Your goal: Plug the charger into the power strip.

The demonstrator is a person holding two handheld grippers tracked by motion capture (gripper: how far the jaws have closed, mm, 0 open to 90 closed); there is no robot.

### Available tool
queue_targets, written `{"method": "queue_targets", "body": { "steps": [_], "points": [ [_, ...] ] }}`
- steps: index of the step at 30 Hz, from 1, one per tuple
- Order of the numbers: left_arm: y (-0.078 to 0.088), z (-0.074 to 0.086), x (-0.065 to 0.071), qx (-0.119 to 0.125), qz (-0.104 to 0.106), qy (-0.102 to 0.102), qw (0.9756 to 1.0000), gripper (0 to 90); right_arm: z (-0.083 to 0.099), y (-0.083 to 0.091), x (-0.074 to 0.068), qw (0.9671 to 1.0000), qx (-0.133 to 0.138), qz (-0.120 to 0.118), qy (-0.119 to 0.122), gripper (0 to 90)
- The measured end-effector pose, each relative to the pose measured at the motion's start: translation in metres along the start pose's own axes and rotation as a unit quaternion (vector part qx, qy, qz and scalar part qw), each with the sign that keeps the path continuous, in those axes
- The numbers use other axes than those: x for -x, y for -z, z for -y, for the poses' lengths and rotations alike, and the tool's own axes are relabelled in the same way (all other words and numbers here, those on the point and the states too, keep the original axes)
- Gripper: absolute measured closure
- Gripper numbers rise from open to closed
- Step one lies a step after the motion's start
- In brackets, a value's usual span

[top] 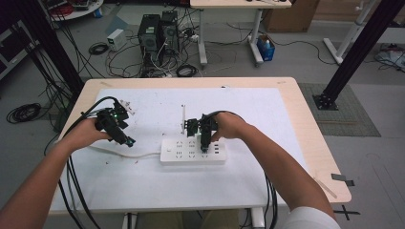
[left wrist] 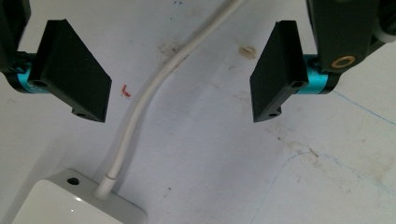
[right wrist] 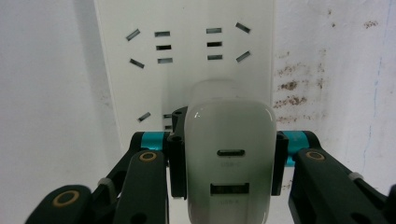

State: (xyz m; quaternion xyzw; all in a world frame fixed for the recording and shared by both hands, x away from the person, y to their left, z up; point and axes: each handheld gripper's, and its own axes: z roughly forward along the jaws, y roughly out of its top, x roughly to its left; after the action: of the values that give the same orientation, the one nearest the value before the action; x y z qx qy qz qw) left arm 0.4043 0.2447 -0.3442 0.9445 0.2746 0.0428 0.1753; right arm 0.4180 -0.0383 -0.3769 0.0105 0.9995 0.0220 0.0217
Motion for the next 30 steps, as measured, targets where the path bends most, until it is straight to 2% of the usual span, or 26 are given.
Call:
{"method": "queue_targets", "body": {
  "steps": [3, 9, 10, 11, 12, 14, 15, 16, 17, 18, 19, 20, 21, 22, 23, 24, 25, 26, 27, 28, 29, 30],
  "points": [
    [-0.001, 0.002, 0.0, -0.002, 0.001, 0.003, 1.0, 20.8, 0.001, -0.001, 0.0, 1.0, 0.003, 0.001, 0.001, 62.8],
    [-0.001, 0.004, -0.004, -0.004, 0.003, 0.001, 1.0, 20.8, 0.002, 0.0, 0.004, 0.9998, 0.007, -0.016, -0.011, 60.2],
    [-0.001, 0.004, -0.004, -0.004, 0.003, 0.001, 1.0, 20.8, 0.004, 0.0, 0.006, 0.9995, 0.021, -0.017, -0.015, 45.9],
    [-0.001, 0.004, -0.004, -0.001, 0.004, 0.005, 1.0, 20.8, 0.005, 0.002, 0.008, 0.9986, 0.033, -0.023, -0.035, 35.9],
    [-0.001, 0.004, -0.005, 0.0, 0.003, 0.003, 1.0, 20.8, 0.007, 0.006, 0.011, 0.9966, 0.05, -0.035, -0.055, 29.5],
    [-0.001, 0.004, -0.006, 0.0, 0.004, 0.001, 1.0, 20.8, 0.007, 0.006, 0.011, 0.9966, 0.05, -0.035, -0.055, 29.5],
    [0.003, 0.004, -0.01, 0.003, 0.003, -0.001, 1.0, 20.8, 0.015, 0.024, 0.022, 0.9842, 0.12, -0.05, -0.12, 20.7],
    [0.003, 0.004, -0.01, 0.003, 0.003, -0.001, 1.0, 20.8, 0.015, 0.024, 0.022, 0.9842, 0.12, -0.05, -0.12, 20.7],
    [0.005, 0.004, -0.011, 0.012, -0.001, 0.002, 0.9999, 20.8, 0.02, 0.036, 0.028, 0.9769, 0.141, -0.033, -0.157, 12.0],
    [0.007, 0.003, -0.011, 0.017, -0.003, 0.006, 0.9998, 20.8, 0.024, 0.04, 0.032, 0.9724, 0.147, -0.023, -0.18, 12.1],
    [0.007, 0.003, -0.011, 0.017, -0.003, 0.006, 0.9998, 20.8, 0.024, 0.04, 0.032, 0.9724, 0.147, -0.023, -0.18, 12.1],
    [0.012, 0.001, -0.012, 0.02, -0.009, 0.005, 0.9997, 20.8, 0.036, 0.05, 0.036, 0.9652, 0.166, -0.007, -0.202, 12.0],
    [0.012, 0.001, -0.012, 0.02, -0.009, 0.005, 0.9997, 20.8, 0.036, 0.05, 0.036, 0.9652, 0.166, -0.007, -0.202, 12.0],
    [0.013, 0.0, -0.012, 0.027, -0.011, 0.011, 0.9995, 20.8, 0.05, 0.058, 0.038, 0.9577, 0.177, 0.015, -0.226, 12.0],
    [0.017, -0.003, -0.013, 0.029, -0.022, 0.017, 0.9992, 20.8, 0.057, 0.062, 0.039, 0.9547, 0.175, 0.03, -0.239, 12.0],
    [0.017, -0.003, -0.013, 0.029, -0.022, 0.017, 0.9992, 20.8, 0.057, 0.062, 0.039, 0.9547, 0.175, 0.03, -0.239, 12.0],
    [0.02, -0.004, -0.014, 0.028, -0.025, 0.017, 0.9991, 20.8, 0.071, 0.068, 0.038, 0.9483, 0.176, 0.06, -0.257, 8.8],
    [0.022, -0.005, -0.014, 0.028, -0.025, 0.016, 0.9991, 20.8, 0.071, 0.068, 0.038, 0.9483, 0.176, 0.06, -0.257, 8.8],
    [0.023, -0.006, -0.014, 0.032, -0.028, 0.015, 0.999, 20.8, 0.078, 0.071, 0.037, 0.9457, 0.177, 0.069, -0.264, 1.9],
    [0.025, -0.006, -0.014, 0.035, -0.028, 0.017, 0.9988, 20.8, 0.085, 0.075, 0.035, 0.9427, 0.183, 0.076, -0.268, 0.9],
    [0.027, -0.008, -0.014, 0.042, -0.031, 0.021, 0.9984, 20.8, 0.101, 0.084, 0.033, 0.9339, 0.194, 0.083, -0.288, 0.9],
    [0.027, -0.008, -0.014, 0.042, -0.031, 0.021, 0.9984, 20.8, 0.101, 0.084, 0.033, 0.9339, 0.194, 0.083, -0.288, 0.9]
  ]
}}
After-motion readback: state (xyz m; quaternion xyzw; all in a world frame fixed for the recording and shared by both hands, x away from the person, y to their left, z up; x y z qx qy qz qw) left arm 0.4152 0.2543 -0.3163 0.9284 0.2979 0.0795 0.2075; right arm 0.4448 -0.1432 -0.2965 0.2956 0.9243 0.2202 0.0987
